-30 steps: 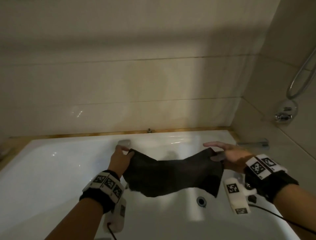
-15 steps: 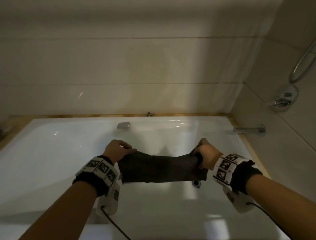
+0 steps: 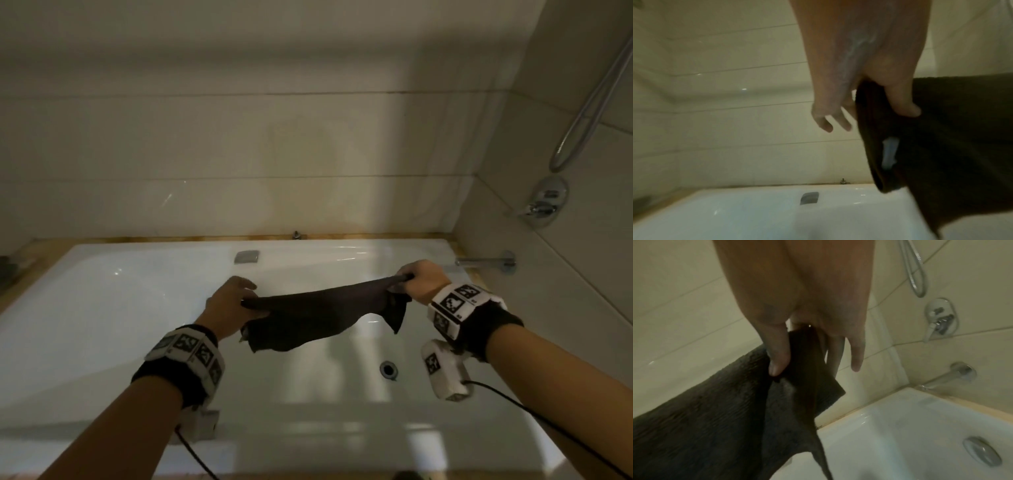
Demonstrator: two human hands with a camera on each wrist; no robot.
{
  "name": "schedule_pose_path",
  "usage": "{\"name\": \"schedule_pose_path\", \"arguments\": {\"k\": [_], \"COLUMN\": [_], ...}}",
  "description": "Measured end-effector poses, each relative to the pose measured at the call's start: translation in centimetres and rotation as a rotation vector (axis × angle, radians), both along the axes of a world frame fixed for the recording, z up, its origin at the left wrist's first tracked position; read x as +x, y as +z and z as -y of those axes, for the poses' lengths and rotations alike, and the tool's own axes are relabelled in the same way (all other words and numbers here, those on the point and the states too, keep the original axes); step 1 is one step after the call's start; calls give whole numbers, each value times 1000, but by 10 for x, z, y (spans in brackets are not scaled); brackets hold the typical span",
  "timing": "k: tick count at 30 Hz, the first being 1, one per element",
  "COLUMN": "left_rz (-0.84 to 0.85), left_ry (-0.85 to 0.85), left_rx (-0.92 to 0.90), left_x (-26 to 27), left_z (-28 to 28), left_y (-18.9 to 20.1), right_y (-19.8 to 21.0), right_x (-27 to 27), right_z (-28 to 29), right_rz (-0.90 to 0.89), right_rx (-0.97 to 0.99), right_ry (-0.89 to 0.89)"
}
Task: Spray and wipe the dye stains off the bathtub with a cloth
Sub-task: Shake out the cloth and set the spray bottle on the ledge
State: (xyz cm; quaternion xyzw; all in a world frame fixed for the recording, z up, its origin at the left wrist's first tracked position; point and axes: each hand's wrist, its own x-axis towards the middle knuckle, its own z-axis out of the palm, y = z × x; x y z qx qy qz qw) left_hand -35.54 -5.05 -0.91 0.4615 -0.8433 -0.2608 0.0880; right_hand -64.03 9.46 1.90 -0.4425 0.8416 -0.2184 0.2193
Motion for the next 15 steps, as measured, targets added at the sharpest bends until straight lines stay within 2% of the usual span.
{"name": "schedule_pose_path", "arguments": {"k": [5,7,10,15], "left_rz": [-524,-635,-586,-433], "left_ry": [238,354,472,574], "left_rx": [327,409,383,291], "left_x": [2,0,-4,-5], "left_z": [-16,-19,-24,-38], "left_y": [10,8,2,-1], "right_y": [6,5,3,1], "right_x": [-3,-3,2,24], "right_z": [-9,-8,-6,-1], "right_rz": [405,459,307,95], "right_rx": [-189,-220,-155,-29], "right_ry": [-267,-351,-383,-283]}}
